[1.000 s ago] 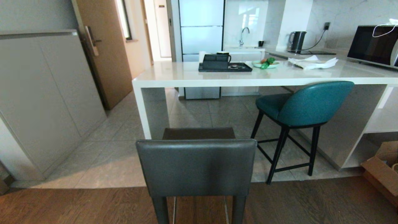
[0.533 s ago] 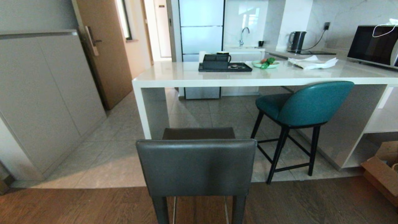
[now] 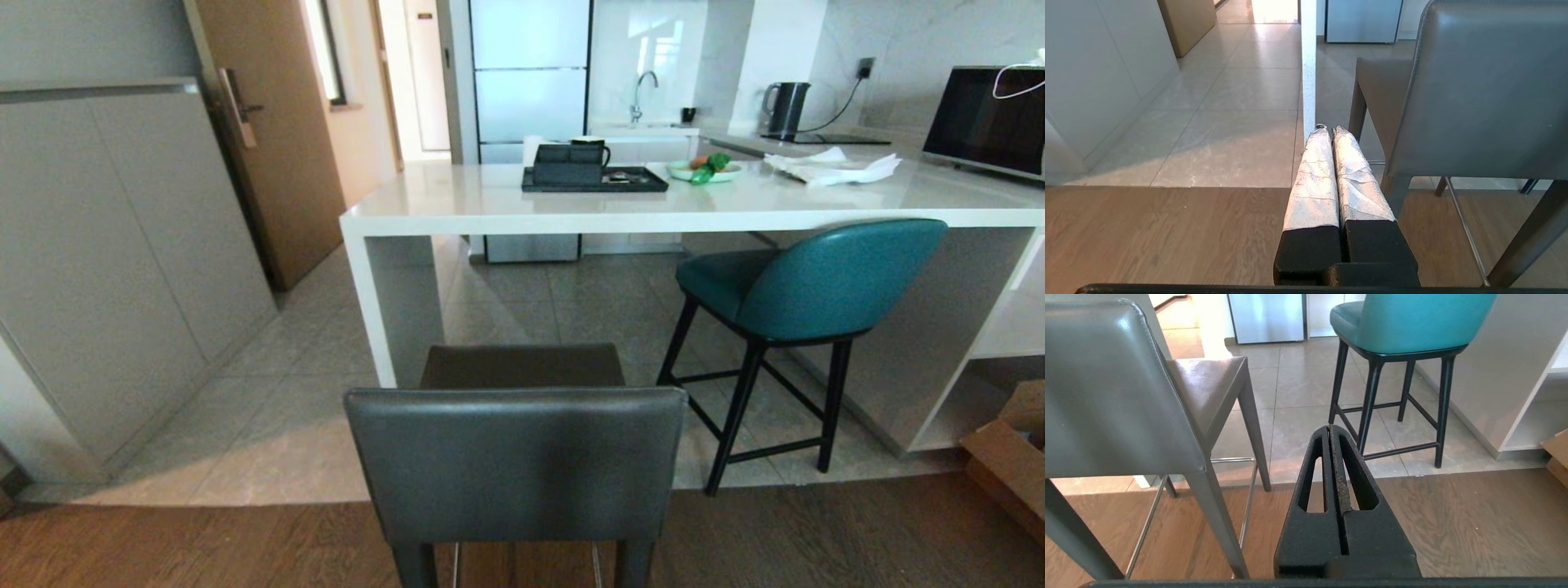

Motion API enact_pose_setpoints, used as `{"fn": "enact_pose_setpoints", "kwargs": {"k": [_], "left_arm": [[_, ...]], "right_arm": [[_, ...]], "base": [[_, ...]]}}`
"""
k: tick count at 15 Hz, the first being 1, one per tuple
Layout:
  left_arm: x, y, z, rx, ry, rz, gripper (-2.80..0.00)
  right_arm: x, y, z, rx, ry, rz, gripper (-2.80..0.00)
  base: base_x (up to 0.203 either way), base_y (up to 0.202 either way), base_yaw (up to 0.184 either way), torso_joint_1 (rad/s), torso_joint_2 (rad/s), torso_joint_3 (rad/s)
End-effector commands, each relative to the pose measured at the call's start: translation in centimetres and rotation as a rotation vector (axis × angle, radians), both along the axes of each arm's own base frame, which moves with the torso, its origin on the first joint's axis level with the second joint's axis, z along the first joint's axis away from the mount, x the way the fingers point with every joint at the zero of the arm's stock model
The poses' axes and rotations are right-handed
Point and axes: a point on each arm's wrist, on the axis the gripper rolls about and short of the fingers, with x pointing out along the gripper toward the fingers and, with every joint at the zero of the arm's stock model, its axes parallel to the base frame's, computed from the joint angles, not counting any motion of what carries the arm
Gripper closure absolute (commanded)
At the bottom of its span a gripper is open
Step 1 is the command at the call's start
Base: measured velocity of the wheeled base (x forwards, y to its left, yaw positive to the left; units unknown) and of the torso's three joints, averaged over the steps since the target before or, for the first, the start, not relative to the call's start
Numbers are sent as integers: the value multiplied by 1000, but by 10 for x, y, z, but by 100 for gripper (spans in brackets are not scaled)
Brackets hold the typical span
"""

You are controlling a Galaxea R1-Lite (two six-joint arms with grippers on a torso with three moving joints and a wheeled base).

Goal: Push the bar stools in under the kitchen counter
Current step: Pull the blue chair out from under the dining table

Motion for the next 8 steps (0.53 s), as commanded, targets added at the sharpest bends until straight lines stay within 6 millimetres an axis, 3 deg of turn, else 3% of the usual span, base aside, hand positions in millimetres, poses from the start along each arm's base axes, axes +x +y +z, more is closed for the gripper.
{"fn": "enact_pose_setpoints", "kwargs": {"k": [1, 8], "left_arm": [[0, 0, -1, 1, 1, 1, 0], [0, 0, -1, 0, 1, 0, 0]], "right_arm": [[0, 0, -1, 0, 6, 0, 0], [0, 0, -1, 0, 4, 0, 0]], "base": [[0, 0, 0, 0, 0, 0], [0, 0, 0, 0, 0, 0]]}}
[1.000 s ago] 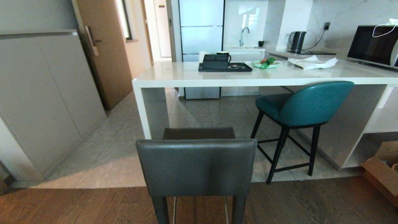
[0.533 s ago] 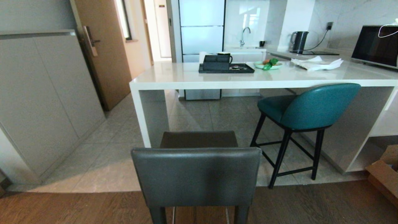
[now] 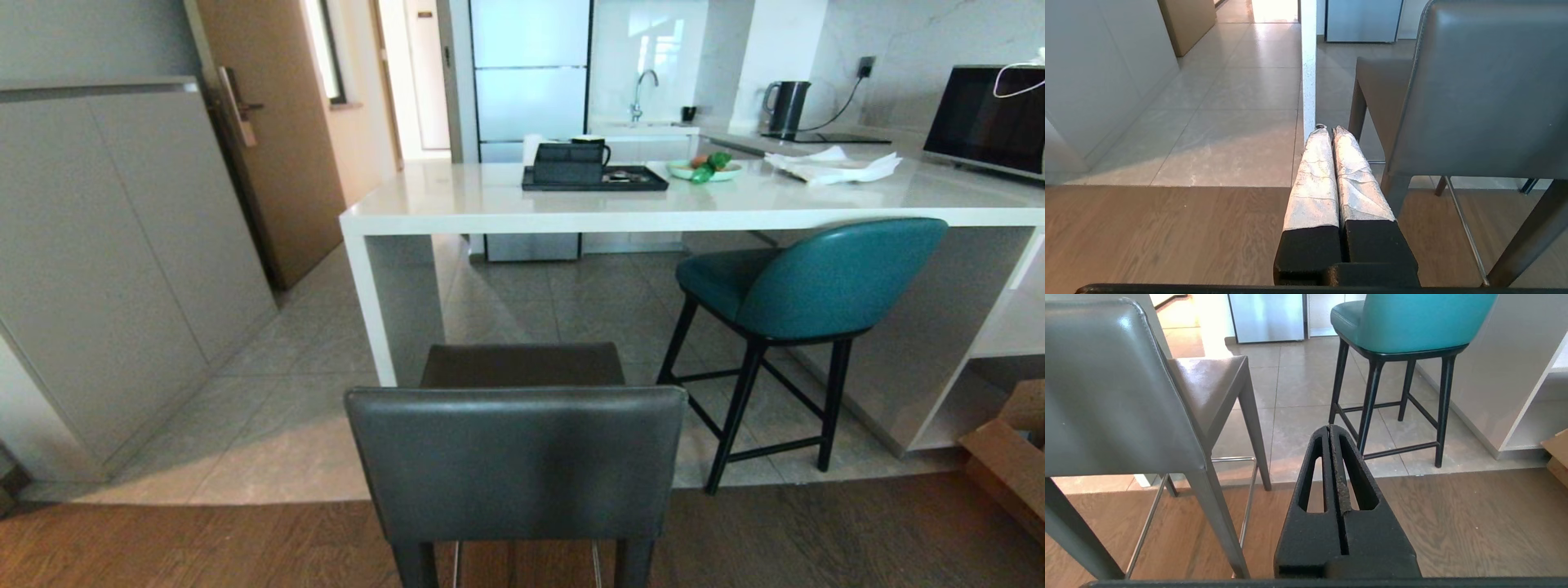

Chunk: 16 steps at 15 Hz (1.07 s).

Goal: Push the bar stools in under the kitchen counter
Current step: Pull the blue chair out from under the dining table

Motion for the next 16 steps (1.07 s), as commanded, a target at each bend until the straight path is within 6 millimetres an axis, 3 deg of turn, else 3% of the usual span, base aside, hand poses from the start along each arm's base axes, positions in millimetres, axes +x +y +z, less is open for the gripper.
{"fn": "enact_pose_setpoints", "kwargs": {"k": [1, 4, 16], "left_arm": [[0, 0, -1, 0, 1, 0, 0], [0, 0, -1, 0, 1, 2, 0], [0, 0, -1, 0, 1, 0, 0]], "right_arm": [[0, 0, -1, 0, 6, 0, 0], [0, 0, -1, 0, 6, 0, 0], [0, 0, -1, 0, 4, 0, 0]], "base": [[0, 0, 0, 0, 0, 0], [0, -36, 6, 1, 1, 0], [0, -194, 1, 2, 2, 2]]}}
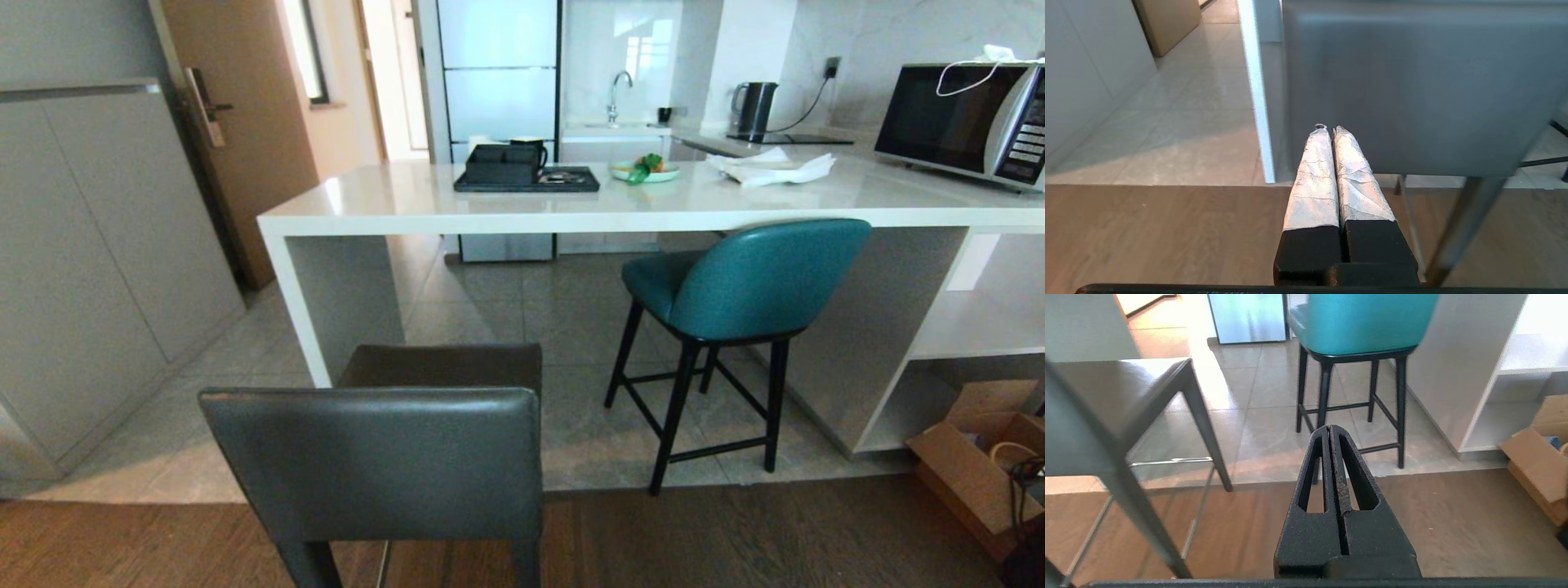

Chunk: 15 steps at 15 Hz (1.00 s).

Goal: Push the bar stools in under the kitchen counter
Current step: Pull the blue chair out from under the dining table

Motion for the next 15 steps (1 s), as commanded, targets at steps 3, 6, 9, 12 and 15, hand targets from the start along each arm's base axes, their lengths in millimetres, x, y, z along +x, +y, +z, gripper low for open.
{"fn": "enact_pose_setpoints", "kwargs": {"k": [3, 6, 9, 12, 15], "left_arm": [[0, 0, -1, -1, 2, 1, 0], [0, 0, -1, -5, 2, 1, 0], [0, 0, -1, -5, 2, 1, 0], [0, 0, -1, -5, 2, 1, 0], [0, 0, -1, -5, 2, 1, 0]], "right_arm": [[0, 0, -1, 0, 6, 0, 0], [0, 0, -1, 0, 6, 0, 0], [0, 0, -1, 0, 4, 0, 0], [0, 0, -1, 0, 6, 0, 0], [0, 0, -1, 0, 6, 0, 0]], "base": [[0, -196, 2, 4, 1, 2], [0, -196, 3, 2, -1, 1], [0, -197, 2, 3, 7, 3], [0, -195, 1, 1, 2, 4], [0, -196, 2, 5, 5, -1]]}}
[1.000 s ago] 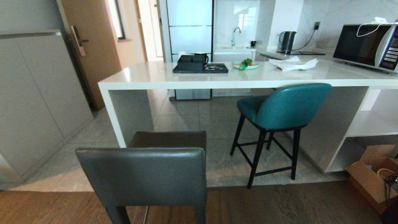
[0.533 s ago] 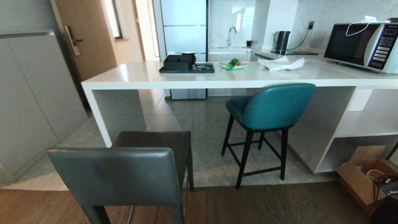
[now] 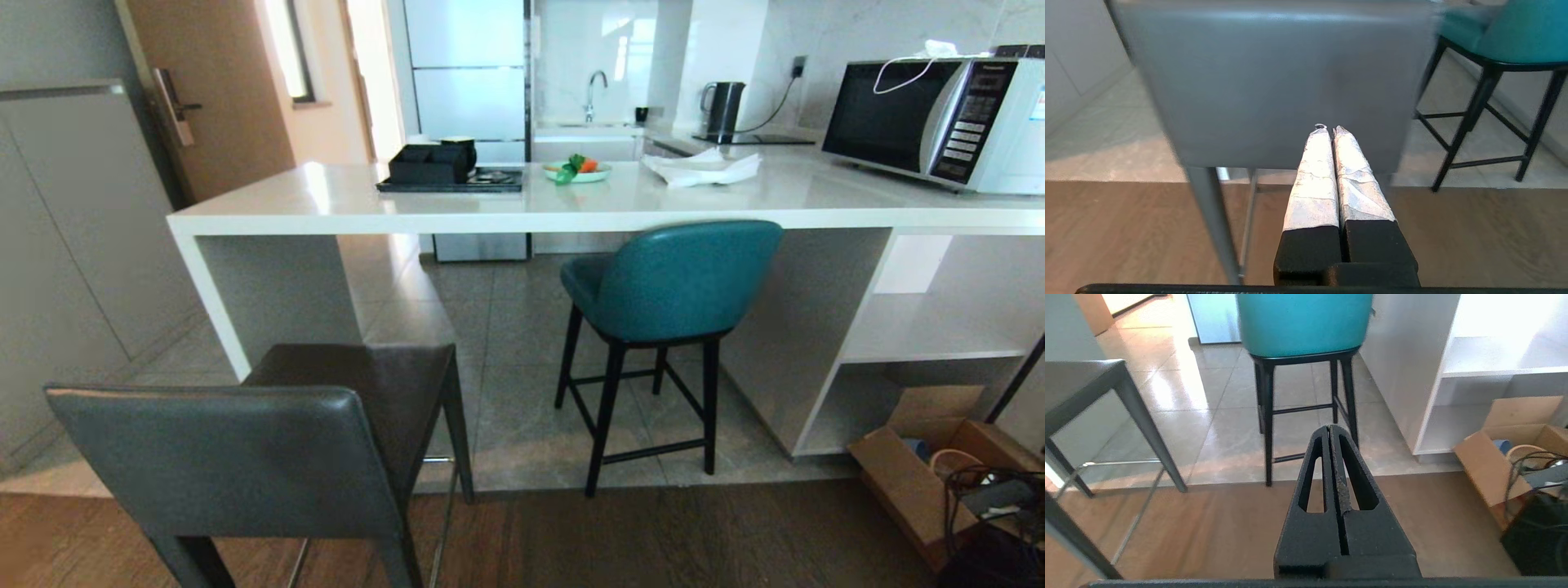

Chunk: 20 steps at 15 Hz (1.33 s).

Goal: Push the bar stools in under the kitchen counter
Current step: Pull the blue chair out from under the dining table

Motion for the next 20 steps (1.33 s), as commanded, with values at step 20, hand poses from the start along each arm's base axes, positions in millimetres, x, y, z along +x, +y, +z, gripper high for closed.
{"fn": "enact_pose_setpoints", "kwargs": {"k": [20], "left_arm": [[0, 0, -1, -1, 2, 3, 0]], "right_arm": [[0, 0, -1, 0, 6, 0, 0]], "base": [[0, -194, 2, 3, 2, 3]]}}
